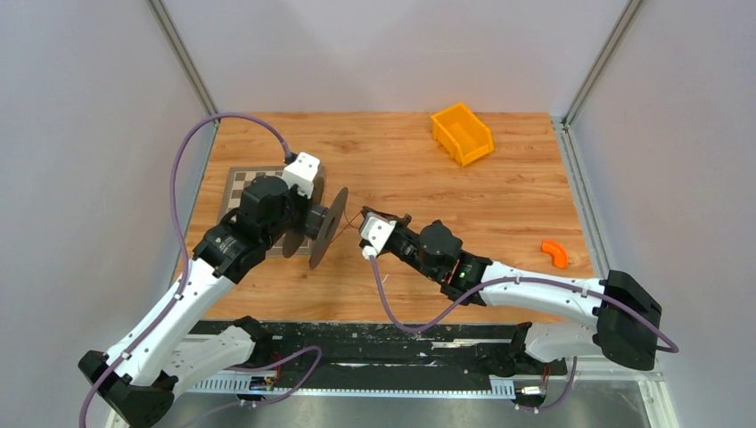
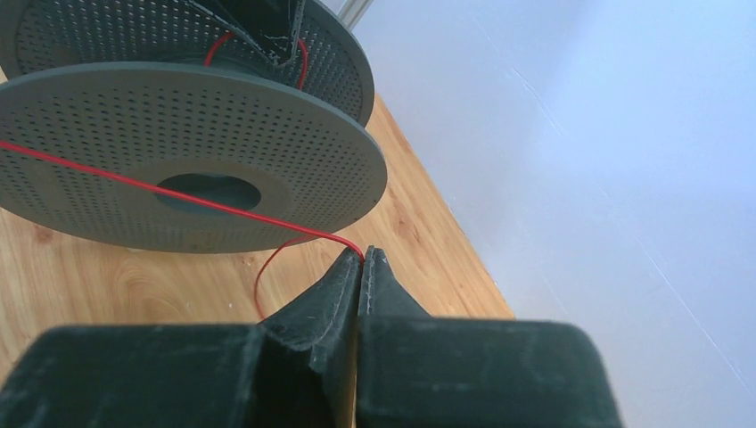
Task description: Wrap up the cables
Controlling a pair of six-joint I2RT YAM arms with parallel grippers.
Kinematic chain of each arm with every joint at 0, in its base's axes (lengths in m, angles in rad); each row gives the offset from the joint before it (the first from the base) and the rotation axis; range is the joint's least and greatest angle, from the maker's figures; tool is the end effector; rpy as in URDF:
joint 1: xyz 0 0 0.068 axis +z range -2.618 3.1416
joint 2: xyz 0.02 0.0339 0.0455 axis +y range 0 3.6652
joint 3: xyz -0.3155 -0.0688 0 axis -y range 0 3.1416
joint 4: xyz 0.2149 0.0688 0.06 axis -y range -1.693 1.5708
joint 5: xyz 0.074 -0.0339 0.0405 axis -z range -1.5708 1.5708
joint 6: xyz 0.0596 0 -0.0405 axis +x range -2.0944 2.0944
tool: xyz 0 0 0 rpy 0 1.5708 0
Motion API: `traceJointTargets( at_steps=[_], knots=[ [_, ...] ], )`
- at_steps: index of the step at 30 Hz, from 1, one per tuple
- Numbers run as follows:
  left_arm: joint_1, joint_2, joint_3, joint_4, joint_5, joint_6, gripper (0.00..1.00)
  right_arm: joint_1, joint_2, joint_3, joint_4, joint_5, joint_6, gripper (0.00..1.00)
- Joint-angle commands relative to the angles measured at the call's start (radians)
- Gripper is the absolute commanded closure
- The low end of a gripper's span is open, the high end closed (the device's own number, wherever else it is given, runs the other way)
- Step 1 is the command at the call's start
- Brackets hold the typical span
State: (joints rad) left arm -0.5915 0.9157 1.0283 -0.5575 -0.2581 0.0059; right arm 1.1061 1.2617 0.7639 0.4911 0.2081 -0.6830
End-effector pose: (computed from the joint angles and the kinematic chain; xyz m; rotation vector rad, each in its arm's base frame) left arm 0.1358 -0.0729 0.3908 0.4310 1.9549 -0.1155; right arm 0.1337 0.2393 0.3633 -1.1235 1.1106 0.1673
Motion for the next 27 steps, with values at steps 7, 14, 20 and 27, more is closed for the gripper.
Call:
traceJointTargets(
  at_steps=[7, 14, 20, 27],
  knots=[
    [0.004, 0.029, 0.027, -0.044, 0.009, 0.124, 1.00, -0.020, -0.031, 0.157, -0.032, -0.080, 0.093, 1.00],
    [0.003, 0.057, 0.031, -0.055, -0.021, 0.098, 1.00, -0.022, 0.003, 0.184, 0.025, -0.043, 0.136, 1.00],
    [0.004, -0.003, 0.002, -0.038, 0.058, 0.102, 1.00, -0.100, 0.054, 0.204, -0.044, -0.037, 0.198, 1.00],
    [0.010, -0.129, -0.011, -0.053, 0.272, 0.062, 1.00, -0.290, 0.049, 0.177, -0.179, -0.232, 0.331, 1.00]
  ],
)
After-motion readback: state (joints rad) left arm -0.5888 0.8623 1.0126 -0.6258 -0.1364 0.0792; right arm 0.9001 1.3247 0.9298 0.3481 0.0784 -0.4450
